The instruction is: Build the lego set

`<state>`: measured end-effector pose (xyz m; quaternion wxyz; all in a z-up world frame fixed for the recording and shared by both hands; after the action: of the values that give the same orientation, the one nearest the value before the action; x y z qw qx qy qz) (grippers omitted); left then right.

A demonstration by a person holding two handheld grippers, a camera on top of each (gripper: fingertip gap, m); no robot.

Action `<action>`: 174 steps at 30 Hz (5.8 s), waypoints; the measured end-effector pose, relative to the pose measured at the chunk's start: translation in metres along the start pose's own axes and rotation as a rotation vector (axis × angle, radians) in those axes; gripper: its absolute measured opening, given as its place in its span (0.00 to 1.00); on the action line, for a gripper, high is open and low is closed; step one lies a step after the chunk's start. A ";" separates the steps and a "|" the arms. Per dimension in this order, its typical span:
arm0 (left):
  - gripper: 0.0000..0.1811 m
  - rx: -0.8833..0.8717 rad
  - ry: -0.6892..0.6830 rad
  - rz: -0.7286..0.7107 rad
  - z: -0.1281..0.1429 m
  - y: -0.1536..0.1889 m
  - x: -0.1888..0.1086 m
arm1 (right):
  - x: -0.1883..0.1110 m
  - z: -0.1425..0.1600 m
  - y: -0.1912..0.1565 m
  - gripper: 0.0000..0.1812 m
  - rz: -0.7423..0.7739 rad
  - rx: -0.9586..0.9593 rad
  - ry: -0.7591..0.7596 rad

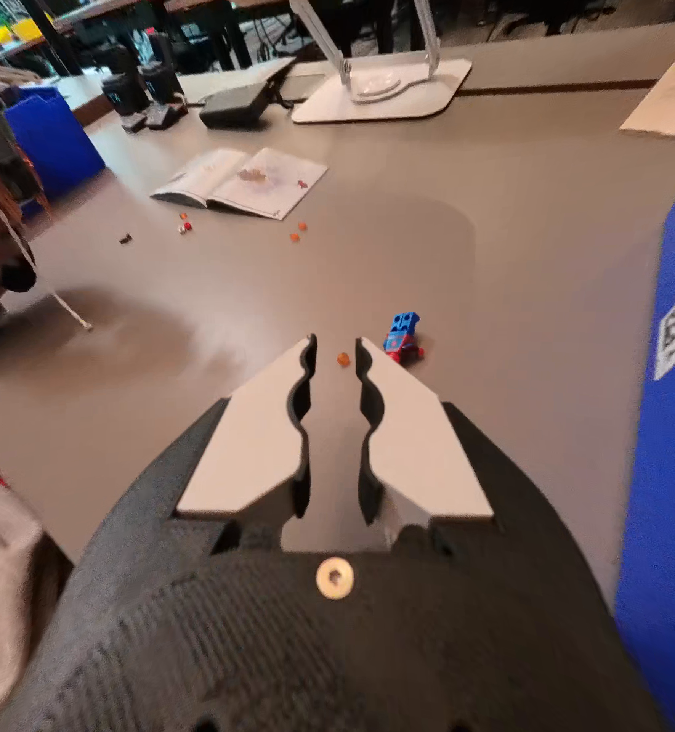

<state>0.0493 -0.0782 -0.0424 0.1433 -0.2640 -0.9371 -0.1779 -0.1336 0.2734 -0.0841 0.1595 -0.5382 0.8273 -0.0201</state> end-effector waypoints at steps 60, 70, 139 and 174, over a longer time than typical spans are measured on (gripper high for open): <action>0.19 -0.146 0.256 0.024 -0.018 -0.005 -0.015 | 0.176 -0.098 -0.213 0.02 -1.029 0.373 0.478; 0.19 -0.159 0.189 -0.007 -0.011 -0.007 -0.011 | 0.188 -0.078 -0.204 0.03 -1.070 0.445 0.453; 0.19 -0.605 0.126 0.506 0.005 0.008 0.008 | 0.085 -0.096 -0.244 0.29 -0.613 -1.434 0.361; 0.18 -0.630 0.068 0.537 0.010 0.013 0.012 | 0.086 -0.098 -0.246 0.35 -0.639 -1.516 0.168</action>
<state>0.0447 -0.0586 -0.0432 0.1276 -0.5240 -0.7294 -0.4209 0.0241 0.0796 0.0384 -0.3226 -0.7058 0.4326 0.4588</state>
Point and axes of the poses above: each gripper's, where its closed fingertips meet, x out along the fingers, z out of its underside, y = z × x across the jaws, the point moved 9 cm from there along -x, back along the fingers, and after that the axes turned 10 degrees about y, right-handed, at the moved point
